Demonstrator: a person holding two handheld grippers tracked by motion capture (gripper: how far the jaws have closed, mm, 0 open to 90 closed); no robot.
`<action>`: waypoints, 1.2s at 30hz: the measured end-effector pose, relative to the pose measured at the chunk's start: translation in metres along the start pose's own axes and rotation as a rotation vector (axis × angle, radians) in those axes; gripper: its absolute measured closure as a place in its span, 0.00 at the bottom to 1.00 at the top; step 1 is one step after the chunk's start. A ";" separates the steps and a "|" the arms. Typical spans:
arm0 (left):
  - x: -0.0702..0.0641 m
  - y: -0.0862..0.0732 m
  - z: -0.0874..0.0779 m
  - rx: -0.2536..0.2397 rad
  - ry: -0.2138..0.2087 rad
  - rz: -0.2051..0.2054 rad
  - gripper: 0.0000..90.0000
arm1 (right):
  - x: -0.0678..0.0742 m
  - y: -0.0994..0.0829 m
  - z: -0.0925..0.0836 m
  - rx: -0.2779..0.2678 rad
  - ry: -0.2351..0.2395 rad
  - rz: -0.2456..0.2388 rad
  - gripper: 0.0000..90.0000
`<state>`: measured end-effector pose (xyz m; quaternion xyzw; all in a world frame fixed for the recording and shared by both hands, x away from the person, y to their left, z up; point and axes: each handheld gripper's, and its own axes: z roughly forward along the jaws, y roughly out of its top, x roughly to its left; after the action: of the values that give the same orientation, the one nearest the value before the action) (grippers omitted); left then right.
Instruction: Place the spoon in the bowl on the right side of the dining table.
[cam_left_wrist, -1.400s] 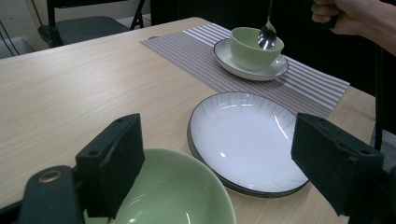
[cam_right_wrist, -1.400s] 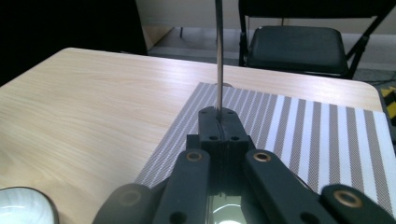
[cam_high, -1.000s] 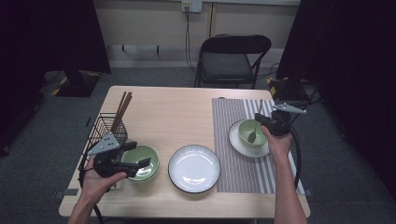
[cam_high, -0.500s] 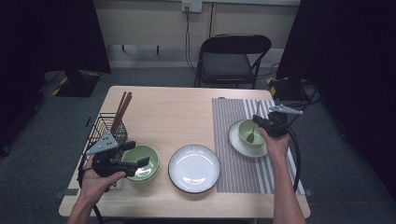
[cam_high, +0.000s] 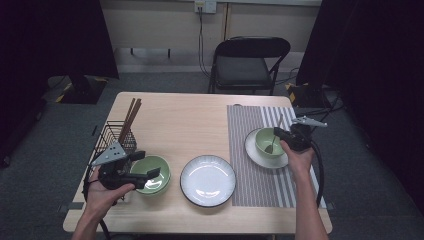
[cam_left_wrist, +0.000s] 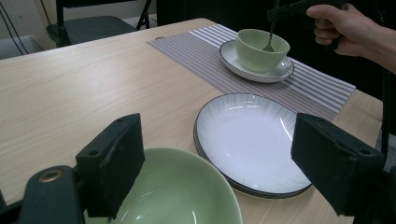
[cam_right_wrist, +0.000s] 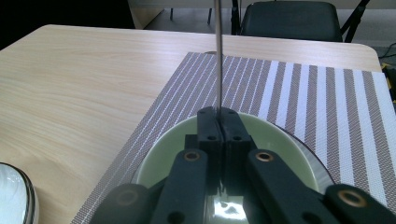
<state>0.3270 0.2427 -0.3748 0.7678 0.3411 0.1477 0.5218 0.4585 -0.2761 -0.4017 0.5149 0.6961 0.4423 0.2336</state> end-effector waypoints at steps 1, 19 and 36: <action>0.000 0.000 0.000 -0.002 0.000 -0.004 0.19 | -0.001 -0.001 -0.001 -0.005 0.001 0.001 0.98; 0.001 -0.001 0.001 0.006 0.002 -0.002 0.19 | -0.014 -0.012 -0.014 -0.004 -0.022 0.019 0.98; -0.001 0.000 0.003 0.013 0.002 0.002 0.20 | -0.015 -0.040 -0.033 -0.009 -0.035 0.031 0.89</action>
<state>0.3277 0.2403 -0.3761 0.7713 0.3421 0.1468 0.5162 0.4180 -0.3054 -0.4218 0.5324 0.6819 0.4398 0.2410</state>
